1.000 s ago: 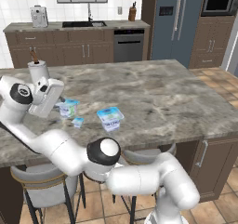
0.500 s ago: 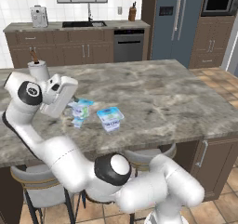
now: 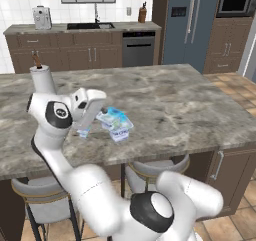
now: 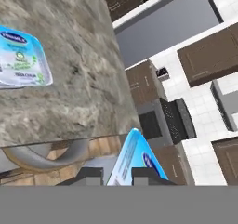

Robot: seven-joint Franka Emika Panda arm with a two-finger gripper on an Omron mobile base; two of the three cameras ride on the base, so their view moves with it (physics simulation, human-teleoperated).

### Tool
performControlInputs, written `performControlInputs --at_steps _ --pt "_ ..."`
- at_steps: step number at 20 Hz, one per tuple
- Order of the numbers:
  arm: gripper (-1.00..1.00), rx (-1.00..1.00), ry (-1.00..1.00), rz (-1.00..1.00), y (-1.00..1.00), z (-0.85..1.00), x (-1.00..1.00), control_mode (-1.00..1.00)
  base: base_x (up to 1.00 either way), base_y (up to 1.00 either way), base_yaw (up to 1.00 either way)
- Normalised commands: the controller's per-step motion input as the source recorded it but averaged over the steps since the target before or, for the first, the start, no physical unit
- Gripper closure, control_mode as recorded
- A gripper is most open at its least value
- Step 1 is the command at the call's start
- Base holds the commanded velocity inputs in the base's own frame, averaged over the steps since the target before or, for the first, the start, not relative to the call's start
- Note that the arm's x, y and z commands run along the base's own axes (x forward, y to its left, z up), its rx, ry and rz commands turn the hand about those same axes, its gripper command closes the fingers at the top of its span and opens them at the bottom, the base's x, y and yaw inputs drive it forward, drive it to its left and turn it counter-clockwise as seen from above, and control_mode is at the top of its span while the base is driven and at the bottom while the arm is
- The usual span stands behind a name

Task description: Stack the yogurt containers by placing the smaller containers on top of the larger containers.

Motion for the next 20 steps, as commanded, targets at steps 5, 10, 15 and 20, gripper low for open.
performControlInputs --at_steps 5,10,15,20 --pt "1.00 -0.05 -0.17 0.04 -0.72 0.09 -0.24 -1.00 0.00 0.00 0.00" --pt "1.00 -0.01 -0.16 0.03 -0.67 0.12 -0.15 -1.00 0.00 0.00 0.00" --pt "1.00 0.00 -0.11 0.02 -0.52 0.11 -0.03 -1.00 0.00 0.00 0.00" --pt "1.00 0.01 -0.03 0.00 -0.30 0.05 0.00 -1.00 0.00 0.00 0.00"
